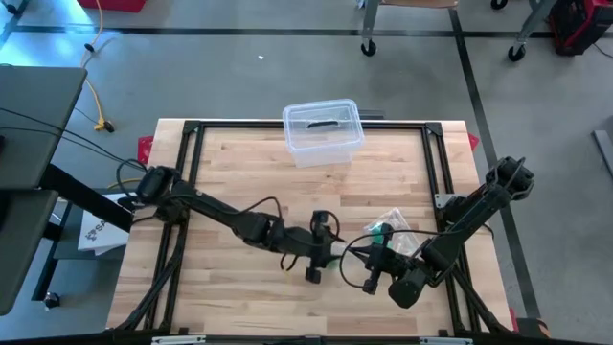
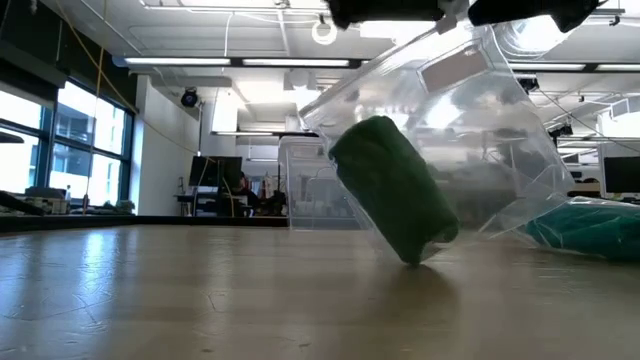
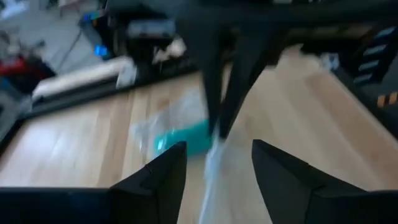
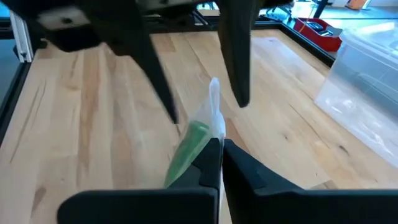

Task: Roll bandage
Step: Close the transparent zip bag

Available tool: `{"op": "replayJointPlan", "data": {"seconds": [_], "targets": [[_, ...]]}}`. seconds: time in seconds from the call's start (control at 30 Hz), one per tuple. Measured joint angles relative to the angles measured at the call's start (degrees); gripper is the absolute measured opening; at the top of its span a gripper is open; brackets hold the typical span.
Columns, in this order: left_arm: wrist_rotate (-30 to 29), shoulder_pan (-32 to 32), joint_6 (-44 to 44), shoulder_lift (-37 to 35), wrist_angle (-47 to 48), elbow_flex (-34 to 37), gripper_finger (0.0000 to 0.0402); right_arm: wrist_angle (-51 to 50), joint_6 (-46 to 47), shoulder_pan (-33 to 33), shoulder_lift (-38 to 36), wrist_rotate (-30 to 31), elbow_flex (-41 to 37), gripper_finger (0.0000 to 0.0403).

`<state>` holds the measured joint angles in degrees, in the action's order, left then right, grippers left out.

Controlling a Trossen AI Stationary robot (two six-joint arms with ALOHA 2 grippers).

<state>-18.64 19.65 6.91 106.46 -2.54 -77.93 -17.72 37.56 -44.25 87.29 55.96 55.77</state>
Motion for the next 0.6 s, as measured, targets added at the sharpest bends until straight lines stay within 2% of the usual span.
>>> {"op": "replayJointPlan", "data": {"seconds": [0.2, 0.4, 0.6], "targets": [[-0.1, 0.3, 2.3, 2.7, -8.4, 0.0, 0.0170, 0.4, 0.0, 0.0, 0.0, 0.0, 0.0, 0.0000], [-5.2, 0.5, 3.8, 4.4, -8.1, 0.1, 0.0164, 0.8, 0.0, 0.0, 0.0, 0.0, 0.0, 0.0000], [-5.5, 1.4, 5.2, 4.4, -8.0, 0.0, 0.0111, 0.8, 0.0, 0.0, 0.0, 0.0, 0.0, 0.0000]]}}
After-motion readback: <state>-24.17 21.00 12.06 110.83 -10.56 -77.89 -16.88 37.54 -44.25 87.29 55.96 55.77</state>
